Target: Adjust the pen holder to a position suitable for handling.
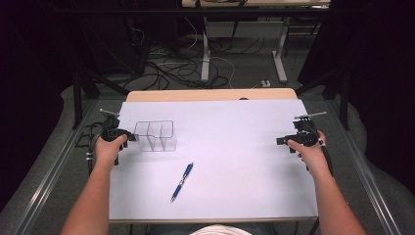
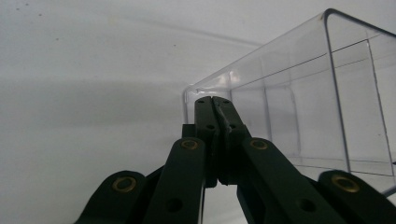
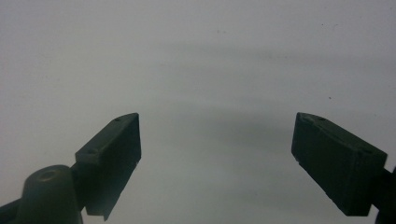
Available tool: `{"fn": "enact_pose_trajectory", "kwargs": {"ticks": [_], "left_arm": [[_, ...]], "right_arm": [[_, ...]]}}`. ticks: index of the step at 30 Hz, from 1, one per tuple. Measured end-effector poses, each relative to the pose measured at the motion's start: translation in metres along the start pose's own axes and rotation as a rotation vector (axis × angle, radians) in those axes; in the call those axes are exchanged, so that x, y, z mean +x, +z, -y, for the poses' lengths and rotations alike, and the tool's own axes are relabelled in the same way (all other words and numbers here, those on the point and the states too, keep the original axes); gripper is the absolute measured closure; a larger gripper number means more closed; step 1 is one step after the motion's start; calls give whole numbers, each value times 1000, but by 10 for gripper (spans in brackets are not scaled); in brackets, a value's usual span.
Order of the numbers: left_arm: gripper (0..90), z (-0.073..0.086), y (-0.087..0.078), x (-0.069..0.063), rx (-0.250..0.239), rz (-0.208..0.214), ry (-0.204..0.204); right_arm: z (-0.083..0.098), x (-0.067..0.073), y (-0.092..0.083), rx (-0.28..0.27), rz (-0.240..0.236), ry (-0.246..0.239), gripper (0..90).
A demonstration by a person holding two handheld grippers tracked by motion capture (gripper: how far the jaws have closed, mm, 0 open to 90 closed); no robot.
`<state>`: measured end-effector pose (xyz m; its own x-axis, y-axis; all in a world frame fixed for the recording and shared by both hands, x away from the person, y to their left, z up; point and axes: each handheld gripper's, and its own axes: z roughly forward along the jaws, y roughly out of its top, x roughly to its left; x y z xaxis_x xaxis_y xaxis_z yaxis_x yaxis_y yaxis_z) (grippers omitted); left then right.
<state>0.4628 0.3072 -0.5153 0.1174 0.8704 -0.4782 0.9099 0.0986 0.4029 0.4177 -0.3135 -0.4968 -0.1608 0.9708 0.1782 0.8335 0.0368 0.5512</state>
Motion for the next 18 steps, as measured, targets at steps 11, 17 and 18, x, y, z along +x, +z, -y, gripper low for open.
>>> {"fn": "enact_pose_trajectory", "kwargs": {"ticks": [11, 17, 18], "left_arm": [[900, -1, 9, -15, -20, 23, 17], [900, 0, 14, -24, -30, 30, 35], [900, 0, 15, -27, -31, 22, 25]], "right_arm": [[1, -1, 0, 1, -3, 6, 153], [2, -1, 0, 4, -6, 8, 153], [2, -1, 0, 5, -7, 9, 153]]}}
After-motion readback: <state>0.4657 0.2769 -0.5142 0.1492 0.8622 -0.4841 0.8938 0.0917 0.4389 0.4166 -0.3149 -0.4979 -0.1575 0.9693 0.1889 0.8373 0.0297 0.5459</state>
